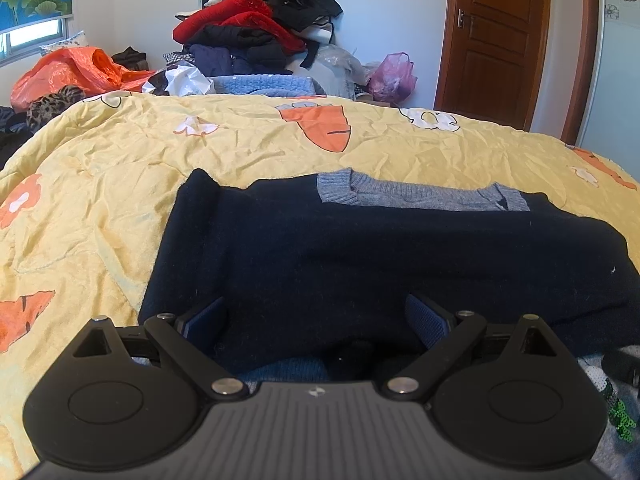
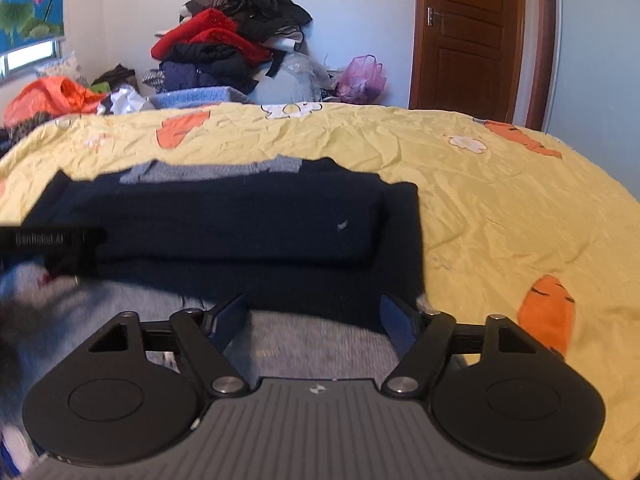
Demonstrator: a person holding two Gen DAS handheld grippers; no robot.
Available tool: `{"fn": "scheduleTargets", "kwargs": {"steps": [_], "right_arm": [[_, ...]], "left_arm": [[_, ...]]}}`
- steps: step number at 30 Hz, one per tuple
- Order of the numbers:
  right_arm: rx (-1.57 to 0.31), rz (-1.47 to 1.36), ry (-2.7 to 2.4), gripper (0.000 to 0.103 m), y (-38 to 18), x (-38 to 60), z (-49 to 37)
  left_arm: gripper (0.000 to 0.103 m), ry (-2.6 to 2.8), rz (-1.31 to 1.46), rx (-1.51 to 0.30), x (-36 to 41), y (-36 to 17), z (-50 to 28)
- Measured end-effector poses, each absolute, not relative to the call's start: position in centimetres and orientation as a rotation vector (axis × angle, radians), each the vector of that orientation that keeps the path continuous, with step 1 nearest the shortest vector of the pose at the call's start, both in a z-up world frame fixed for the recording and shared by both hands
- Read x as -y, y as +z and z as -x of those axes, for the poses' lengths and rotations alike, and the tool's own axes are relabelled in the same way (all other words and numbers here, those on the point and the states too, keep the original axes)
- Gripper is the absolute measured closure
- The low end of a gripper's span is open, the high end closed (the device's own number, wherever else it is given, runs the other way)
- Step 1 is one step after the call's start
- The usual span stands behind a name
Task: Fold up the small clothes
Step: 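Open both tools and withdraw them from the folded navy sleeves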
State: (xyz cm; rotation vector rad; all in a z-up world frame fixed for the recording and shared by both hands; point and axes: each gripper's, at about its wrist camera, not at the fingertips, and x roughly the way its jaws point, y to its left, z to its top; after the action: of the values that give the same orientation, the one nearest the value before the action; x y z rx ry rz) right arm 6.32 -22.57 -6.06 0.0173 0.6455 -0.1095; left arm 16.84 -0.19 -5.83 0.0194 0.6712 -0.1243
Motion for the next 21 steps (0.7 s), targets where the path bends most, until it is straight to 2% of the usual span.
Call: {"fn": "scheduleTargets", "kwargs": {"steps": [6,8,15,21], "right_arm": [[-0.688,-0.028,-0.135,0.006,-6.4,22.7,-6.1],[-0.698,-0.028,-0.142,0.004,-6.4,22.6,-5.8],[-0.720,-0.042,-0.135,0.000,-6.1,22.5,-2.4],[-0.715,-0.011,-0.137,0.000,-6.2,21.7,1.8]], "left_arm": [[0.006,-0.172,-0.036,-0.697,0.0,-4.9,-13.3],[0.006,-0.184,-0.070,-0.735,0.3,-5.1,-11.4],[0.006,-0.221,-0.117,-0.763,-0.2,-5.6,-3.9],[0.004,-0.197,-0.091,-0.739,-1.4,-5.7,-0.7]]}}
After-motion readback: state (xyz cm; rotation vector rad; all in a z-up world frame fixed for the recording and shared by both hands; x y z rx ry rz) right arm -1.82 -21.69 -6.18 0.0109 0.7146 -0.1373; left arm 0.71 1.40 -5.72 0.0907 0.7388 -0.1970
